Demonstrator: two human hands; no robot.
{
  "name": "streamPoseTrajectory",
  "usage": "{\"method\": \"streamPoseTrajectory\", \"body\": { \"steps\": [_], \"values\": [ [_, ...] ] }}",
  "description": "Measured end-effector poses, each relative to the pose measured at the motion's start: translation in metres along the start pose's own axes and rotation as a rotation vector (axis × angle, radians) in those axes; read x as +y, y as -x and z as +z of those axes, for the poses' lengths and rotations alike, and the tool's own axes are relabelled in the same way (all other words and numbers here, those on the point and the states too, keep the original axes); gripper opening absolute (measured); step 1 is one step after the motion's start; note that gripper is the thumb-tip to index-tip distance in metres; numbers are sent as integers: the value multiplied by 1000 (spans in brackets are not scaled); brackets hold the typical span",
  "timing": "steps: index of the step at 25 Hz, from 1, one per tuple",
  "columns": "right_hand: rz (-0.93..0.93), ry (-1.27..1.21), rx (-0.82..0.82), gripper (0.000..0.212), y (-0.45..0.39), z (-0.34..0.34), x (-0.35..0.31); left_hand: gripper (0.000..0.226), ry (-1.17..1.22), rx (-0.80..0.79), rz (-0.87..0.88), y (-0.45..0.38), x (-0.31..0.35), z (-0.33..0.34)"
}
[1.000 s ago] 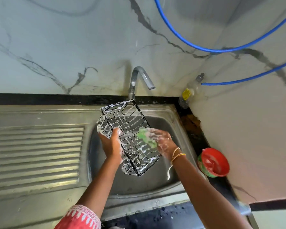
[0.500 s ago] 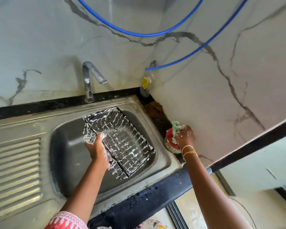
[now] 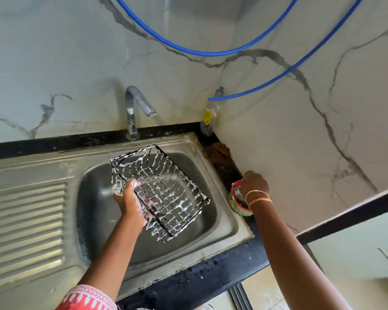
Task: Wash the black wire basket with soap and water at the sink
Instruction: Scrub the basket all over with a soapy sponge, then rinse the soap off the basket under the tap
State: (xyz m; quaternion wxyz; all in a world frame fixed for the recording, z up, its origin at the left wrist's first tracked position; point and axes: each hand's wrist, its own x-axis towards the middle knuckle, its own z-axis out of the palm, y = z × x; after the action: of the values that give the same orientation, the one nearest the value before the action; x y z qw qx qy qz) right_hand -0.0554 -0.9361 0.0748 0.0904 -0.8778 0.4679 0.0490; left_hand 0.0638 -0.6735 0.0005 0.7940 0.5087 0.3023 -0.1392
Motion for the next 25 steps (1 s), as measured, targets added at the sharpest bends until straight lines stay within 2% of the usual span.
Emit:
{"method": "streamPoseTrajectory", "body": {
  "steps": [2, 3, 5, 6, 7, 8, 9, 10, 11, 12, 13, 15, 17, 19, 20, 21, 22, 23, 25],
  "values": [
    [-61, -9, 77, 28, -10, -3, -34, 119, 5, 21, -29, -37, -5, -12],
    [-146, -18, 48, 27, -15, -1, -57, 112, 11, 18, -37, -47, 1, -16],
    [-410, -70, -138, 24, -21, 7, -102, 55, -60, 1, -14, -24, 34, -19],
    [-532, -248, -223, 25, -23, 13, -125, 31, -88, -5, -15, -10, 51, -20],
    [-583, -452, -259, 26, -29, 29, -145, 20, -94, -1, 13, -5, 63, -23],
    [-541, -630, -321, 22, -39, 37, -165, 18, -100, 21, 43, -7, 69, -27],
    [-605, -579, -335, 18, -40, 42, -187, 18, -93, 43, 87, -12, 73, -31],
    [-590, -544, -405, 24, -34, 39, -210, 18, -75, 62, 130, -19, 77, -35],
    [-565, -586, -374, 37, -33, 47, -234, 19, -54, 78, 157, -27, 82, -39],
    [-551, -632, -376, 49, -33, 49, -251, 28, -46, 108, 176, -35, 84, -43],
    [-554, -732, -443, 57, -31, 48, -267, 46, -29, 116, 198, -43, 86, -45],
    [-718, -711, -362, 52, -31, 54, -289, 78, -47, 125, 218, -54, 93, -49],
    [-851, -538, -304, 50, -35, 69, -300, 79, -33, 157, 224, -62, 97, -53],
    [-1111, -94, -51, 67, -42, 91, -308, 77, -35, 163, 232, -70, 96, -59],
    [-1194, -18, -31, 69, -52, 98, -309, 79, -31, 158, 230, -72, 96, -61],
    [-1214, -89, -64, 61, -60, 100, -310, 83, -26, 150, 220, -72, 95, -61],
    [-1134, -293, -159, 49, -62, 95, -313, 87, -29, 133, 206, -72, 94, -61],
    [-976, -603, -330, 39, -60, 87, -314, 88, -24, 112, 208, -70, 93, -59],
    [-390, -1292, -623, 30, -57, 78, -309, 88, -25, 95, 261, -64, 91, -54]
  ]
}}
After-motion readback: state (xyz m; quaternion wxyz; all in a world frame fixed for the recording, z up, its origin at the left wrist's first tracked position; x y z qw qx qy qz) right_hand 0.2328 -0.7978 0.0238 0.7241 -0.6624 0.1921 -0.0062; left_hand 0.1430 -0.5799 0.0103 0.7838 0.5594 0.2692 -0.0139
